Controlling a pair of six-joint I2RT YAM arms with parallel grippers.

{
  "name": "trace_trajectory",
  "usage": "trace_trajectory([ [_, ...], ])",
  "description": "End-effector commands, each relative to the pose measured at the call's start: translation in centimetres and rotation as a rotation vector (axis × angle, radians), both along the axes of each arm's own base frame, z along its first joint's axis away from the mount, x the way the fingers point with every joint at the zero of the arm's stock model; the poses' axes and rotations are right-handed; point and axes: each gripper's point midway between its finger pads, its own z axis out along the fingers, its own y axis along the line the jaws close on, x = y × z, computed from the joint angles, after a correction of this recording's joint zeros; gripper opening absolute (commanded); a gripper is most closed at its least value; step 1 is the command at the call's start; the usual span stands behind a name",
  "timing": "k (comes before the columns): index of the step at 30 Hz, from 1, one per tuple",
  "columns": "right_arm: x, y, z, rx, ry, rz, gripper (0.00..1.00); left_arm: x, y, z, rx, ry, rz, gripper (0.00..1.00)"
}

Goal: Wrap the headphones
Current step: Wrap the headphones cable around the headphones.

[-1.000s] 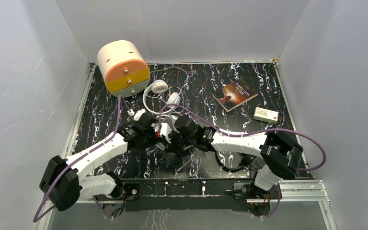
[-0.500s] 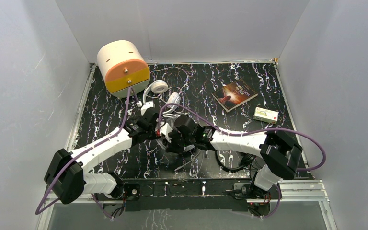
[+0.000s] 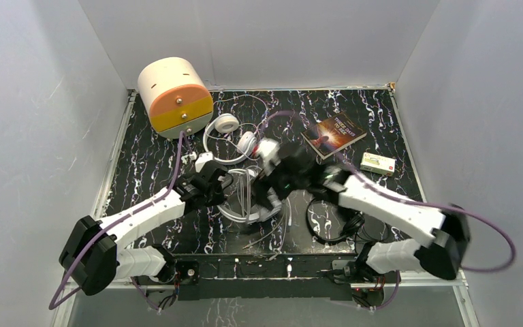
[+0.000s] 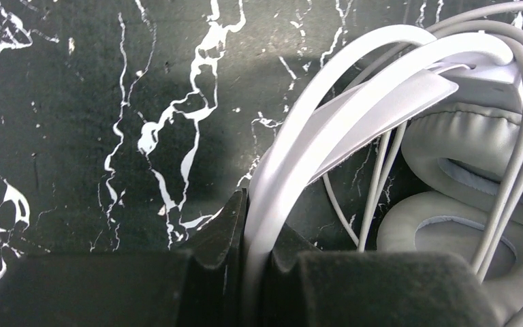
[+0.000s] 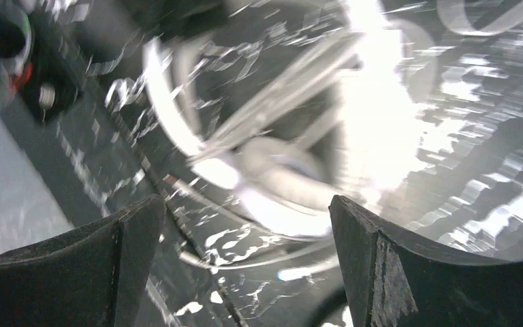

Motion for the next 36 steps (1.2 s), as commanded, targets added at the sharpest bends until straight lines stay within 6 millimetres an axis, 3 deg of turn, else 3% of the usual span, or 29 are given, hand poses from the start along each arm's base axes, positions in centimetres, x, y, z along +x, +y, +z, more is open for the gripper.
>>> trace_trajectory([
  [1,7.4,-8.5,4.6,0.110,-0.006,-0.437,0.99,0.0,1.0,0.9,-0.009,-0.037,0.069,0.00],
  [4,9.0,-13.1,2.1,0.134,0.134,-0.585,0.99,-0.3,0.7,0.7,-0.052,-0.025,0.101,0.00],
  [7,7.5,-14.1,-1.3,0.149,0.315,-0.604,0.89,-0.6,0.6,0.1,-0.105,-0.014,0.159,0.00],
  [11,4.7,-12.9,-3.9,0.216,0.452,-0.588,0.76,-0.8,-0.6,-0.6,-0.244,-0.014,0.212,0.00],
  [17,1.6,-10.2,-5.6,0.282,0.456,-0.566,0.75,-0.8,-0.7,-1.4,-0.314,-0.018,0.290,0.00],
  [20,0.1,-9.4,-7.3,0.299,0.478,-0.584,0.74,-0.6,-0.7,-1.2,-0.319,-0.031,0.295,0.00],
  [24,-0.4,-9.0,-9.3,0.322,0.417,-0.639,0.71,-0.6,-0.5,-1.3,-0.313,-0.033,0.299,0.00],
  [30,0.7,-8.8,-10.8,0.370,0.280,-0.737,0.70,-0.9,-0.6,-1.7,-0.325,-0.022,0.299,0.00],
  [36,1.9,-7.9,-10.0,0.490,0.162,-0.822,0.68,-1.2,-0.5,-1.6,-0.339,-0.028,0.299,0.00],
])
